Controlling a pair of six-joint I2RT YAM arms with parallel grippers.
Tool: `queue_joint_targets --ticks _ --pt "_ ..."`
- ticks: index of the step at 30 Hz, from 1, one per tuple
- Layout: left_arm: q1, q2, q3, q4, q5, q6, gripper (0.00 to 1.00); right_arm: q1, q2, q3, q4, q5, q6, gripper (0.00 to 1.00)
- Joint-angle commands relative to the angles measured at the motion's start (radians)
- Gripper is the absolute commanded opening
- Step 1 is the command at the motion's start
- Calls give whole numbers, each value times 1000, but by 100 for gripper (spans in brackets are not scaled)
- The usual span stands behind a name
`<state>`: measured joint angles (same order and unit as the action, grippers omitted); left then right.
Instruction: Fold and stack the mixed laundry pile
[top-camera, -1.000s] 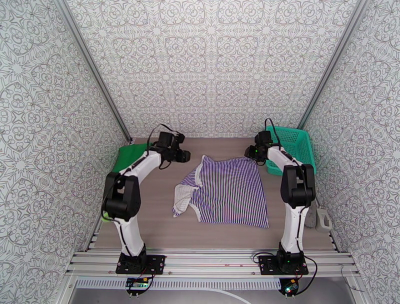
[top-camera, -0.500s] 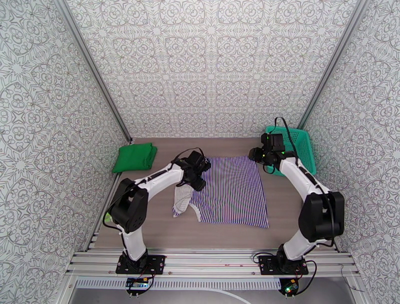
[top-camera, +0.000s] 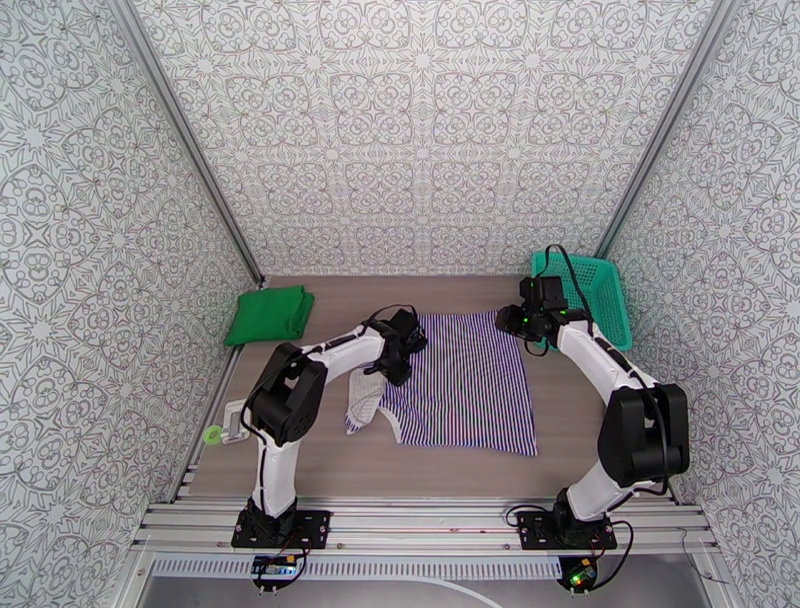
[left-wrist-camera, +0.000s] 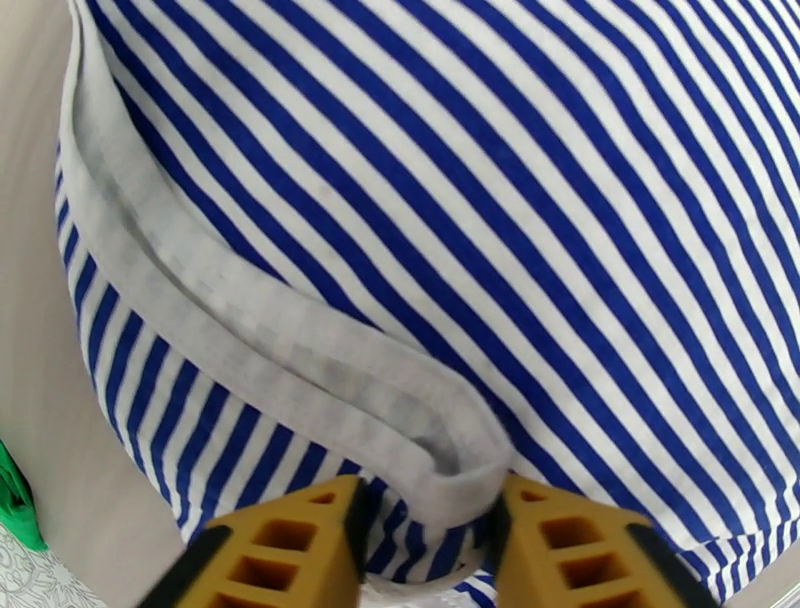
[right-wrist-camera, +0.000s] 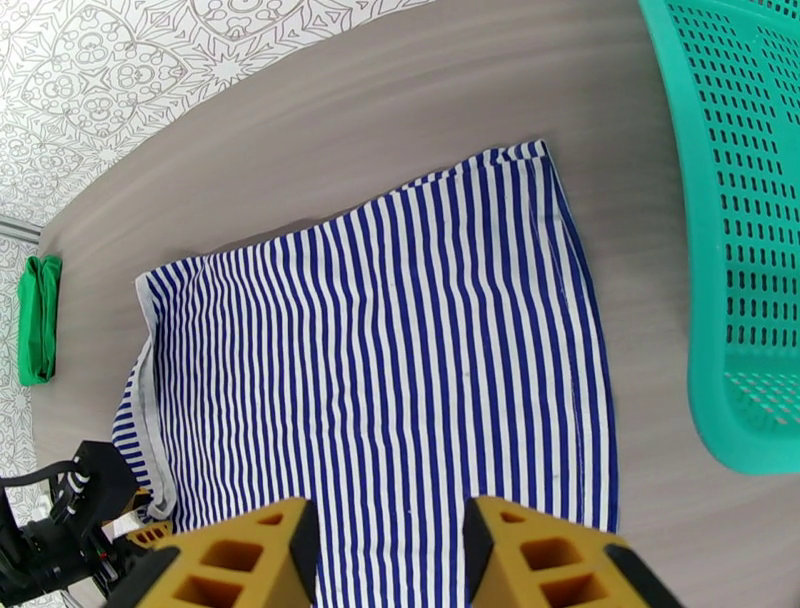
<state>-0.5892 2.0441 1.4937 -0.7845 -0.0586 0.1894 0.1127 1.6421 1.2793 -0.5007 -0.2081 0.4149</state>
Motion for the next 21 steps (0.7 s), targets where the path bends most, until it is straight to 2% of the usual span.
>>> queue_joint_targets --ticks 1,8,14,21 --pt "15 -4 21 6 -23 2 24 11 -7 -14 8 -18 7 43" --pt "56 -61 -18 58 -9 -17 1 13 -6 -12 6 -19 5 42" --pt "160 -146 -45 137 66 -62 0 17 -11 -7 -4 -24 4 42" --pt "350 -175 -48 258 329 -137 0 28 -5 -29 -9 -30 9 41"
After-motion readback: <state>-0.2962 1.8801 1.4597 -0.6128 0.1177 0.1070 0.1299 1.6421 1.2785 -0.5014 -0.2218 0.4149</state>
